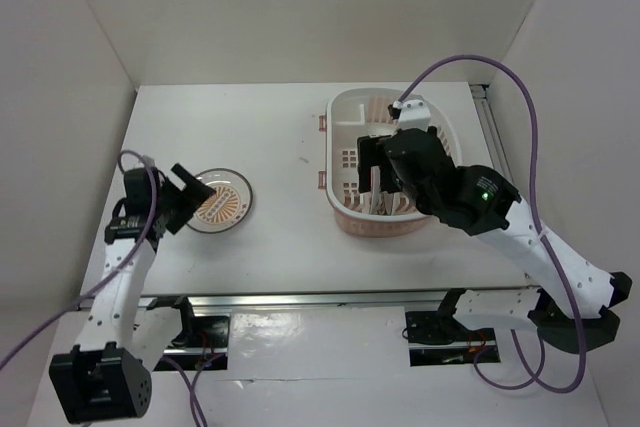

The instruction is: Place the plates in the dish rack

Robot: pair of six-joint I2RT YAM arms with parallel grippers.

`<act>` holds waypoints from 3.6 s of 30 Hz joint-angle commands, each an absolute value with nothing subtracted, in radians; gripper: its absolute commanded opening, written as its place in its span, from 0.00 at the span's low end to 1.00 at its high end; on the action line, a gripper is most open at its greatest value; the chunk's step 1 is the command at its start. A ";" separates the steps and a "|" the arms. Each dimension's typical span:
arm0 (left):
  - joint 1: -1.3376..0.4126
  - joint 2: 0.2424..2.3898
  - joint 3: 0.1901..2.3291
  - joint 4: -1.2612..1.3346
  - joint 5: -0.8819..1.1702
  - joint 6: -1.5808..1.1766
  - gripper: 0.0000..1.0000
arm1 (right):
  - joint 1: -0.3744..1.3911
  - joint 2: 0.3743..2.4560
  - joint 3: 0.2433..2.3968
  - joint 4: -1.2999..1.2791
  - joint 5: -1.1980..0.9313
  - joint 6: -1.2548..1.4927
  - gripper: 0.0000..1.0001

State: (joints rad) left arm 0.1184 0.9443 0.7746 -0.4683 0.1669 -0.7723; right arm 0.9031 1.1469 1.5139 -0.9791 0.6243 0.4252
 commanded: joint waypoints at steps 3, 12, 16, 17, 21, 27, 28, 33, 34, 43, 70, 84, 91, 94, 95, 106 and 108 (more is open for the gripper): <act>0.130 0.706 0.562 -0.512 0.006 -1.058 1.00 | 0.917 1.126 1.482 -0.832 0.430 0.302 0.99; 0.130 0.626 0.353 -0.398 -0.058 -1.166 1.00 | 0.917 1.135 1.448 -0.715 0.266 0.270 0.99; 0.130 0.728 0.302 -0.246 -0.058 -1.203 0.99 | 0.917 1.115 1.388 -0.602 0.193 0.236 0.99; 0.130 0.747 0.293 -0.224 -0.058 -1.203 0.97 | 0.917 1.115 1.388 -0.592 0.183 0.236 0.99; 0.130 0.833 0.293 -0.143 -0.081 -1.203 0.94 | 0.917 1.126 1.378 -0.569 0.163 0.227 0.99; 0.130 0.925 0.293 -0.051 -0.103 -1.212 0.87 | 0.917 1.135 1.367 -0.540 0.140 0.227 0.99; 0.130 0.952 0.293 -0.032 -0.103 -1.212 0.74 | 0.917 1.135 1.358 -0.540 0.140 0.227 0.99; 0.130 1.005 0.282 0.000 -0.103 -1.224 0.55 | 0.917 1.135 1.358 -0.540 0.140 0.236 0.99; 0.130 1.021 0.282 0.009 -0.103 -1.224 0.51 | 0.917 1.135 1.358 -0.540 0.140 0.236 0.99; 0.149 1.143 0.302 0.051 -0.074 -1.224 0.29 | 0.917 1.094 1.316 -0.540 0.140 0.264 0.99; 0.158 0.641 0.724 -0.094 0.431 -0.805 0.00 | 0.905 1.282 1.486 -0.380 0.117 0.164 0.99; 0.158 0.638 0.609 0.377 0.819 -1.014 0.00 | 0.706 1.433 1.489 -0.344 -0.196 0.186 0.98; 0.158 0.672 0.586 0.460 0.842 -1.060 0.00 | 0.696 1.443 1.445 -0.284 -0.267 0.244 0.01; 0.158 0.692 0.644 0.279 0.784 -0.977 0.39 | 0.696 1.427 1.477 -0.322 -0.213 0.265 0.00; 0.158 0.692 0.658 0.231 0.763 -0.950 0.59 | 0.696 1.416 1.508 -0.337 -0.189 0.265 0.00; 0.158 0.658 0.775 -0.170 0.531 -0.677 1.00 | 0.696 1.177 1.723 -0.700 0.577 0.275 0.00; 0.158 0.679 0.785 -0.204 0.509 -0.654 1.00 | 0.696 1.167 1.749 -0.759 0.682 0.275 0.00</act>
